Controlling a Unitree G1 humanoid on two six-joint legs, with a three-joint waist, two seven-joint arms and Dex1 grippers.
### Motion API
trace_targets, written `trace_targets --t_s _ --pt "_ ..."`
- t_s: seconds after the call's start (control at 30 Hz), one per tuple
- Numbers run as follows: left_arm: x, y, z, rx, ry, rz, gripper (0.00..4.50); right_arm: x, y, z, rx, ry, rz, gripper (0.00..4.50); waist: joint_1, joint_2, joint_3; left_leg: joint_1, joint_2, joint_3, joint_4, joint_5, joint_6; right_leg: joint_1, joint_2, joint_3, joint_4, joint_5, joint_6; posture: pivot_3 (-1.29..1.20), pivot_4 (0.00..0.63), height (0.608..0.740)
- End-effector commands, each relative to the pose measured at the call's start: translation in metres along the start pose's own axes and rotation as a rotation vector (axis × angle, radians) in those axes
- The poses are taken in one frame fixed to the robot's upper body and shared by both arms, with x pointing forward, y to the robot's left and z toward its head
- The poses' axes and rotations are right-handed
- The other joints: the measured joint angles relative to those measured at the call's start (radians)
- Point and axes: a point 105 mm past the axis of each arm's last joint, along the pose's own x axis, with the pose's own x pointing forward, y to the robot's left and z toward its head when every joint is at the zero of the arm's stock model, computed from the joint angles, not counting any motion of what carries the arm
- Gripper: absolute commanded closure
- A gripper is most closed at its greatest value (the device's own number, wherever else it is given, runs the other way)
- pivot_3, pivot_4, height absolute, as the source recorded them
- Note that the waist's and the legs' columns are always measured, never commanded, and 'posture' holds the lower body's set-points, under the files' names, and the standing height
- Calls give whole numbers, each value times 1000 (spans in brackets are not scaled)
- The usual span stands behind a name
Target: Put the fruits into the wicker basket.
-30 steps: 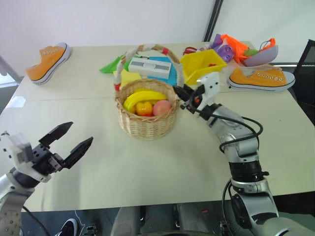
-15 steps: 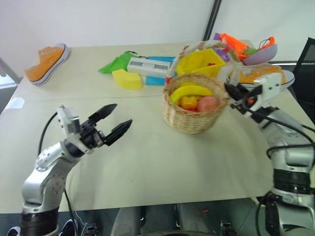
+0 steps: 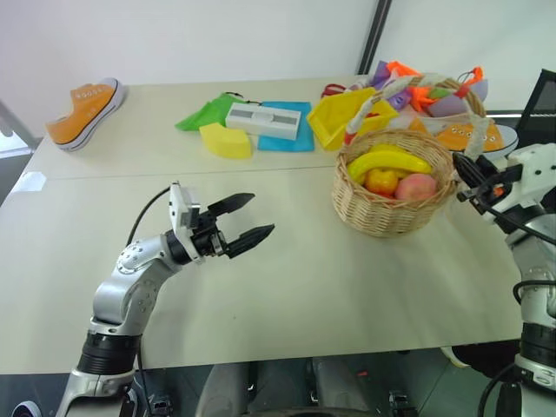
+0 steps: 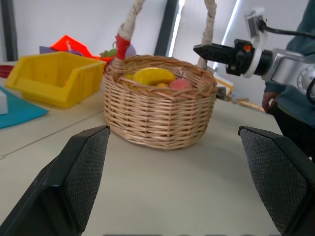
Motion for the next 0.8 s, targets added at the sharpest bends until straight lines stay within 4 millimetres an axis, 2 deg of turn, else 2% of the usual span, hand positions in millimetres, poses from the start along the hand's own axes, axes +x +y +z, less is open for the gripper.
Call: trace_targets --t_s 0.03,0.23,0.3,0.33,0.37,0.4,0.53,0.63,0.73,0.8 --pt "2 0 12 50 -35 -10 0 -3 -4 17 -36 -70 -27 4445 0 0 0 0 0 0 0 0 0 0 0 0 0 0 0 0 150 740" --pt "1 3 15 65 -45 22 0 1 1 8 -26 -53 -8 4445 0 0 0 0 0 0 0 0 0 0 0 0 0 0 0 0 150 740" --pt "-1 3 14 65 -47 36 0 1 -6 5 -34 -63 -17 3372 0 0 0 0 0 0 0 0 0 0 0 0 0 0 0 0 150 740" --pt "-1 2 14 66 -48 39 0 2 -8 5 -34 -68 -21 3051 0 0 0 0 0 0 0 0 0 0 0 0 0 0 0 0 150 740" --pt "-2 2 14 64 -48 43 0 2 -9 5 -28 -74 -19 2356 0 0 0 0 0 0 0 0 0 1 0 0 0 0 0 0 150 740" --pt "-2 2 14 64 -46 48 0 3 -10 5 -30 -77 -24 1944 0 0 0 0 0 0 0 0 0 1 0 0 0 0 0 0 150 740" --pt "-4 2 13 62 -48 61 0 7 -9 -2 -16 -54 -24 34 -1 0 0 0 0 0 0 0 0 0 0 0 0 0 0 0 150 740" --pt "-5 3 13 58 -51 70 0 0 -10 -8 16 -48 -69 34 0 0 0 0 0 0 0 0 0 0 0 0 0 0 0 0 150 740" --pt "-8 4 13 49 -57 87 0 -28 -12 4 40 -151 -189 34 7 0 0 0 0 0 0 0 0 1 0 0 0 0 0 0 150 740" --pt "-9 5 12 45 -59 94 0 -46 -5 10 66 -186 -219 34 8 0 0 0 0 -1 -1 0 0 0 0 0 0 0 0 0 150 740"
